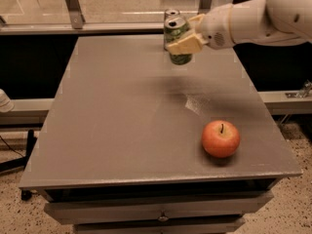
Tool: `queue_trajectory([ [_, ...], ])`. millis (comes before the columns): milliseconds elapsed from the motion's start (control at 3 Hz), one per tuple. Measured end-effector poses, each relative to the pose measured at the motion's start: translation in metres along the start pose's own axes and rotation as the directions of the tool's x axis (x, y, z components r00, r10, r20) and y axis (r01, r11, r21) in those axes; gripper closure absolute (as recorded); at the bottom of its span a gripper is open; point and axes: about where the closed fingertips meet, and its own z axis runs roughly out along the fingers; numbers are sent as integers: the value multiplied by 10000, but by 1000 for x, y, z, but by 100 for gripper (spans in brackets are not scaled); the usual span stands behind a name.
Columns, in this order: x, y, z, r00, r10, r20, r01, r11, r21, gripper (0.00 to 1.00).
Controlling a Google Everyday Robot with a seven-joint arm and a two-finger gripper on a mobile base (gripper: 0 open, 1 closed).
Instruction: Move green can near apple
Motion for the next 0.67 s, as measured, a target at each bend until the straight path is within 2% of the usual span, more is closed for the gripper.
queue_trajectory([
  [333,27,-6,-53,9976,234,-646,-205,9988,455,100],
  [667,60,1,-94,9910,738,-1115,-671,9958,622,100],
])
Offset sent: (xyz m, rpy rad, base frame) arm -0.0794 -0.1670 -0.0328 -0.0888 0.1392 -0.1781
